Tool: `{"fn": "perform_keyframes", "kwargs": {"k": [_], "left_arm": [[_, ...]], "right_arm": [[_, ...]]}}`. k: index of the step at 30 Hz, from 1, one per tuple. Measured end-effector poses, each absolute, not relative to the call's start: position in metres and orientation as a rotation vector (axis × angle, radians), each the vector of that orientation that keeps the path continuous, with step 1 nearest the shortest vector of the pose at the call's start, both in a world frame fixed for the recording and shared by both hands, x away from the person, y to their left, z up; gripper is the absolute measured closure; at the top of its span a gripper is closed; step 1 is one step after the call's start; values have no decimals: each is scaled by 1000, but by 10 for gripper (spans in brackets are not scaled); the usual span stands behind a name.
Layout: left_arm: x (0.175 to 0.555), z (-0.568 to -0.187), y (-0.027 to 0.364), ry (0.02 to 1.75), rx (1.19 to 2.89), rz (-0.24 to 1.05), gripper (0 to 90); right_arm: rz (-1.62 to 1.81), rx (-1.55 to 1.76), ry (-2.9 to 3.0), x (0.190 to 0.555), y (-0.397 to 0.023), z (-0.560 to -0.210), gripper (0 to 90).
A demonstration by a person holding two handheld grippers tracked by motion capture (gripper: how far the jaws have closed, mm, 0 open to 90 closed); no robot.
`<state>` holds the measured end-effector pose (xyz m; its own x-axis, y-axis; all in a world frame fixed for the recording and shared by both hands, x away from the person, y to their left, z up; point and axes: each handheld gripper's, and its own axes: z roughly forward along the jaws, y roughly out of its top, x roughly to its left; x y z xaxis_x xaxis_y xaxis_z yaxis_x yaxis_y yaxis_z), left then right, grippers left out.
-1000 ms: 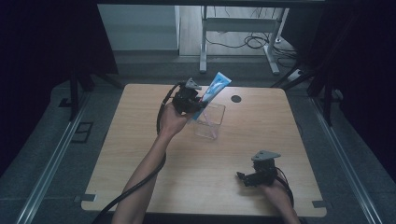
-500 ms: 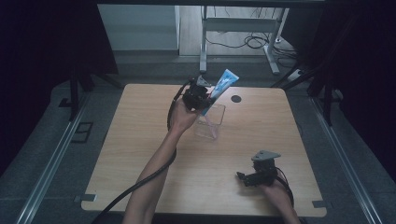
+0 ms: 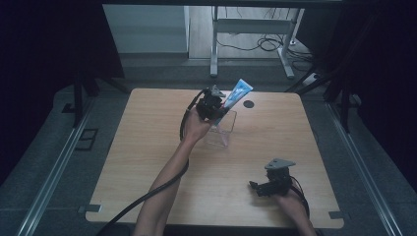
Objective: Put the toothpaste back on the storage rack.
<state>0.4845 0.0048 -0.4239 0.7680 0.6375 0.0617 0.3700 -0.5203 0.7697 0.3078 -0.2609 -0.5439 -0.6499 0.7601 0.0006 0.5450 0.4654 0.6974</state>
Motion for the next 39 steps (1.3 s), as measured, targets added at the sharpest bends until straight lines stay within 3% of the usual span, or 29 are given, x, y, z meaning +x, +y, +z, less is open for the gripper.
{"fn": "perform_keyframes", "kwargs": {"k": [14, 39], "left_arm": [[476, -439, 0, 708, 2265, 456, 721], [474, -450, 12, 764, 2241, 361, 708]], "right_arm": [[978, 1108, 2407, 308, -261, -544, 0], [978, 1107, 2408, 308, -261, -544, 0]]}}
